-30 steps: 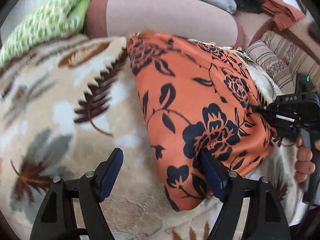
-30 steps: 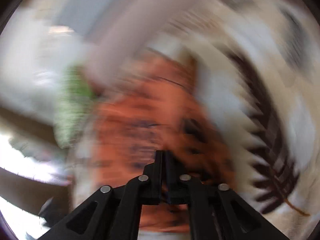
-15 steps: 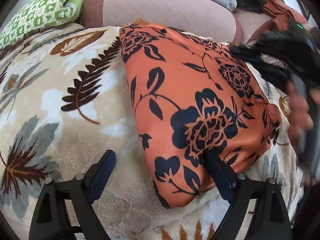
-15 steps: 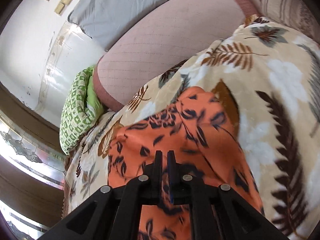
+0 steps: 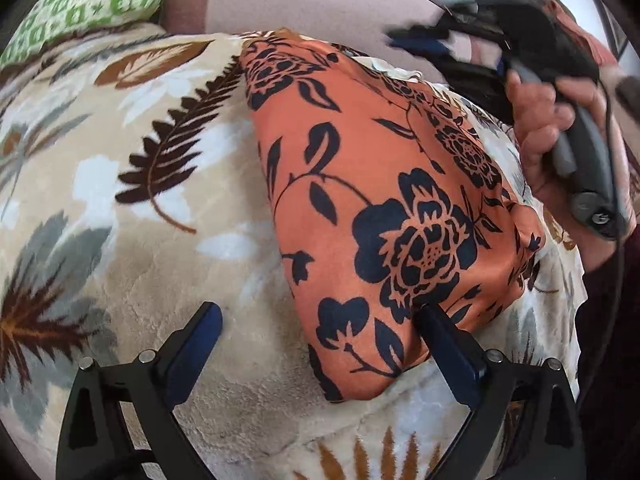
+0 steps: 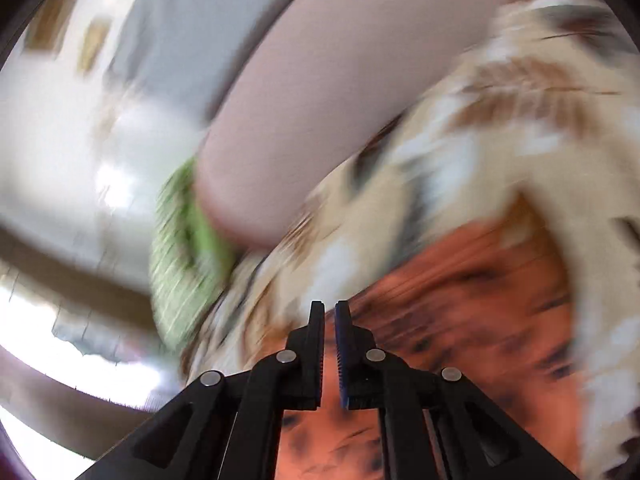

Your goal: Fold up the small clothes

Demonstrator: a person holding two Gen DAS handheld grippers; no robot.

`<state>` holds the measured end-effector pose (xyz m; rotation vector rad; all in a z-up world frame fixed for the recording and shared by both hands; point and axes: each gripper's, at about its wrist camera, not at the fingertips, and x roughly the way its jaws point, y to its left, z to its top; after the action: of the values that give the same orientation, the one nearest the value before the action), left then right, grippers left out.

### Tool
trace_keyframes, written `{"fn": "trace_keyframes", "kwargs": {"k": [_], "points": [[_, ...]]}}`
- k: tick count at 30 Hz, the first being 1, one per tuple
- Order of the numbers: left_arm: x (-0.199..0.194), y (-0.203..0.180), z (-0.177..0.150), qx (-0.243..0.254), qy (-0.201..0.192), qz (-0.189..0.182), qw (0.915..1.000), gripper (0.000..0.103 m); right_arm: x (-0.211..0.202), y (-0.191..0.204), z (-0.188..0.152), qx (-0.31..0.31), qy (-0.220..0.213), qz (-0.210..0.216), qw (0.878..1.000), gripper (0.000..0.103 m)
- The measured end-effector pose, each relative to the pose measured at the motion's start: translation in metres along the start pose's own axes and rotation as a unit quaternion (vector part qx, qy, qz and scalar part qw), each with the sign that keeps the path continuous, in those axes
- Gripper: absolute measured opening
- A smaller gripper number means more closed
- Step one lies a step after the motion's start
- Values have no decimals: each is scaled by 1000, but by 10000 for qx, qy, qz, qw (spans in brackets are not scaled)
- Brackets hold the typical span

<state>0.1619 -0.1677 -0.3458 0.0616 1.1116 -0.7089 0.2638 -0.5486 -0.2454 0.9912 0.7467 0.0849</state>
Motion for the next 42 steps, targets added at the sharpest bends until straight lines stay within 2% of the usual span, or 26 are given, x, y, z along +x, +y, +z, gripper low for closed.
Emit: {"fn": "trace_keyframes", "kwargs": {"k": [1, 3, 4, 6, 7, 8, 10, 12, 14, 16, 18, 20, 22, 25, 26, 27, 28, 29, 31, 33, 35, 37, 38, 39, 41, 42], "points": [[1, -1, -1, 77, -9, 37, 10000, 99, 17, 13, -5, -91, 403, 217, 9989, 8], [2, -7, -6, 311, -36, 175, 9994, 99, 48, 33, -12, -398, 912, 235, 9948, 8], [4, -10, -8, 385, -55, 245, 9989, 99, 67, 41, -15, -548, 1171, 124, 9915, 8], [7, -10, -9, 468, -73, 289, 9985, 100, 107, 39, -16, -472, 1574, -299, 9859, 8], [9, -11, -10, 497, -77, 283, 9983, 100, 128, 30, -15, -324, 1702, -619, 9829, 4], [10, -12, -11, 547, -84, 275, 9981, 102, 144, 19, -13, -181, 1760, -768, 9812, 0], [12, -15, -14, 667, -137, 302, 9972, 103, 145, 5, -8, 187, 1626, -362, 9858, 0], [12, -18, -18, 769, -220, 391, 9960, 103, 126, -3, -1, 446, 1164, -200, 9920, 5], [12, -21, -22, 862, -177, 479, 9950, 103, 95, -12, 0, 492, 842, 31, 9952, 5], [14, -23, -19, 918, -2, 496, 9945, 103, 62, -19, -2, 471, 653, 9, 9967, 8], [17, -22, -16, 964, 105, 473, 9942, 103, 28, -28, -8, 499, 519, 172, 9973, 8], [20, -23, -14, 1084, 146, 489, 9928, 103, -5, -35, -26, 451, 382, 308, 9978, 8], [20, -24, -13, 1143, 189, 468, 9922, 103, -33, -45, -46, 427, 424, 363, 9975, 8], [12, -17, -5, 801, 206, 173, 9964, 103, -61, -66, -78, 522, 405, 39, 9978, 5], [8, -12, -2, 620, 141, 54, 9980, 103, -66, -81, -88, 615, 303, -111, 9976, 4], [0, -6, 2, 387, -15, -75, 9992, 103, -66, -89, -92, 695, 215, 0, 9973, 3], [-6, -1, 5, 275, -133, -140, 9994, 103, -69, -105, -98, 873, 49, 375, 9955, 0], [-13, 3, 8, 163, -285, -208, 9992, 103, -71, -115, -101, 1072, -48, 546, 9927, 0], [-24, 12, 21, -36, -680, -338, 9971, 103, -78, -122, -103, 1330, -146, 668, 9887, 0], [-30, 15, 38, -160, -1062, -328, 9937, 103, -86, -116, -102, 1198, -161, 479, 9915, 1], [-24, 13, 56, -133, -1279, -51, 9917, 103, -91, -110, -101, 1136, -122, 398, 9927, 5], [-9, 10, 66, 28, -1252, 228, 9919, 103, -104, -105, -98, 1199, -330, 414, 9914, 7], [-1, 9, 64, 68, -1134, 450, 9925, 103, -113, -101, -96, 1188, -529, 545, 9900, 8], [12, 10, 63, 88, -838, 655, 9943, 103, -117, -99, -95, 1173, -595, 604, 9895, 8], [32, 17, 55, -60, -353, 450, 9983, 103, -117, -98, -96, 1139, -547, 653, 9898, 8], [31, 17, 53, -29, -430, 460, 9980, 103, -112, -100, -98, 1121, -399, 580, 9912, 8]]}}
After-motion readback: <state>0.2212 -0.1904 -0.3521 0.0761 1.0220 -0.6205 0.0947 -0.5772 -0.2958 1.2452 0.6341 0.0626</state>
